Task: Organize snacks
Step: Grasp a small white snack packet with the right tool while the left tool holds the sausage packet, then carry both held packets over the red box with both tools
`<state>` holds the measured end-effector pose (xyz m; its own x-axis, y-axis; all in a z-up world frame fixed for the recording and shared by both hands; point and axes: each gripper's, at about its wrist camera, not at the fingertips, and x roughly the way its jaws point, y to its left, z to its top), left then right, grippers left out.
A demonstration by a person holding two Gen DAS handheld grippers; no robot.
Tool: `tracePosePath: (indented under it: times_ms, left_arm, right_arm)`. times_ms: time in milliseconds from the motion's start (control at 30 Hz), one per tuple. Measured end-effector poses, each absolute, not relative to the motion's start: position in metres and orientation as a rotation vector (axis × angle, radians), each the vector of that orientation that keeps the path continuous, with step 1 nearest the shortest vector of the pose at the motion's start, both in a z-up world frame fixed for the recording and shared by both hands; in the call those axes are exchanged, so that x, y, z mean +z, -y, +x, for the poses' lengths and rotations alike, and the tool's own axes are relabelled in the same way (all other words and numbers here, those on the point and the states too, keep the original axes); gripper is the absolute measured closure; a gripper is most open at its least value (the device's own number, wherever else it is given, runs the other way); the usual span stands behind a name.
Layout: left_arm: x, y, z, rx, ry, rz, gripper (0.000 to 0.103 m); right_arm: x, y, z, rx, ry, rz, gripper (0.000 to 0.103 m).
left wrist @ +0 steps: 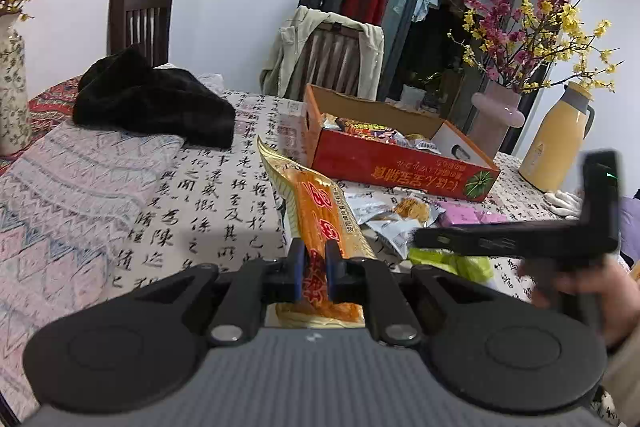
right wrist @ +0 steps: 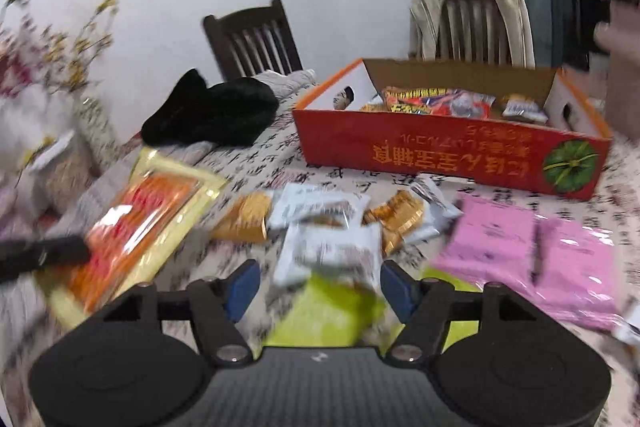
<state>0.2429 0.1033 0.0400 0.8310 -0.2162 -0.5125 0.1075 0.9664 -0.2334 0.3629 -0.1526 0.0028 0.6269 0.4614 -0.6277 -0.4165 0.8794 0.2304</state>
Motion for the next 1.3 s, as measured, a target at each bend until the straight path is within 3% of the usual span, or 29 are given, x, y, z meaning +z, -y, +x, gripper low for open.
tracePosePath:
  times_ms: [133, 300, 400, 933, 1300]
  left_arm:
    - [0.036, -0.105, 0.253, -0.176, -0.574, -0.208, 0.092]
    - [0.030, -0.103, 0.260, -0.173, -0.599, -0.209, 0.092]
    - [0.030, -0.099, 0.255, -0.190, -0.596, -0.214, 0.092]
    - [0.051, -0.042, 0.253, -0.262, -0.565, -0.198, 0.092]
    - [0.096, -0.027, 0.394, -0.219, -0.478, -0.069, 0.092]
  right_arm:
    - [-0.014, 0.122, 0.385, 0.459, -0.765, -0.053, 0.031]
    - [-0.021, 0.119, 0.377, 0.500, -0.744, -0.084, 0.056]
    - [-0.009, 0.130, 0.362, 0.507, -0.705, -0.095, 0.060]
    - [0.036, 0.235, 0.298, 0.457, -0.570, 0.045, 0.061]
    - [0.074, 0.264, 0.385, 0.403, -0.495, 0.046, 0.060]
